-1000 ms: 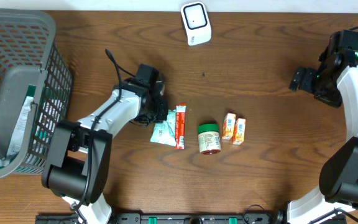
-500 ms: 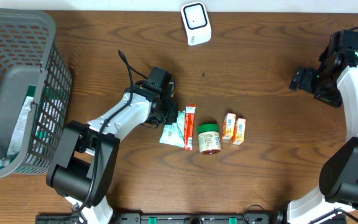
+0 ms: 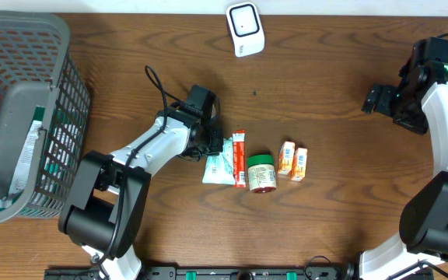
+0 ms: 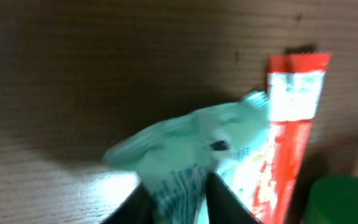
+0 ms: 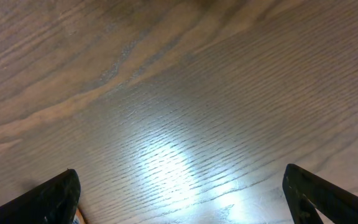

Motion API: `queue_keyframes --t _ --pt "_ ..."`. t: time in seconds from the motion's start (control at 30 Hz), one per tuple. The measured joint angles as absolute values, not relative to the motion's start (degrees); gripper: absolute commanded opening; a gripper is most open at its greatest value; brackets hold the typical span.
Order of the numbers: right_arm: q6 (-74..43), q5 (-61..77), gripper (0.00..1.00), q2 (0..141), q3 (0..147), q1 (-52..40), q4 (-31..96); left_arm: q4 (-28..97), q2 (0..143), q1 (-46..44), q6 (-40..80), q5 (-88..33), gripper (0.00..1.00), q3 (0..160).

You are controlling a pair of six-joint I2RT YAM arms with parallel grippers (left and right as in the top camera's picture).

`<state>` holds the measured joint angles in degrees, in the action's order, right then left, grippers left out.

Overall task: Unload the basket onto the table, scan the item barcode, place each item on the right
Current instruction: 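Lower the green packet beside the red sticks and adjust it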

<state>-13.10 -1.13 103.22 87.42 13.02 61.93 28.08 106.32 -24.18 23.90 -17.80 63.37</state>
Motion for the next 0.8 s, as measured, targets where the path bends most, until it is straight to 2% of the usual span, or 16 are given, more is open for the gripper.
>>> queue_keyframes --t 0.07,0.17,0.33,0.5,0.6,0.67,0.8 --pt "-13.1 -1.1 0.99 103.2 87.4 13.0 61.9 28.1 106.5 -24.2 23.9 -17.8 0.59 63.3" --pt "-13.1 -1.1 0.99 103.2 87.4 13.0 61.9 29.3 106.5 -24.2 24.2 -17.6 0.63 63.3" --pt "-13.1 -1.1 0.99 103.2 87.4 13.0 61.9 33.9 106.1 -23.9 23.9 -15.2 0.68 64.2" --pt "-13.1 -1.1 0.99 103.2 87.4 13.0 61.9 34.4 101.1 -23.1 23.5 -12.9 0.67 67.1" --pt "-13.1 -1.1 0.99 103.2 87.4 13.0 61.9 34.6 97.3 -23.0 23.2 -12.4 0.24 68.2" --pt "-13.1 -1.1 0.99 103.2 87.4 13.0 61.9 34.9 96.3 -23.0 23.2 -12.1 0.12 68.4" --pt "-13.1 -1.1 0.99 103.2 87.4 13.0 61.9 35.7 97.6 -23.2 22.7 -11.7 0.10 68.2"
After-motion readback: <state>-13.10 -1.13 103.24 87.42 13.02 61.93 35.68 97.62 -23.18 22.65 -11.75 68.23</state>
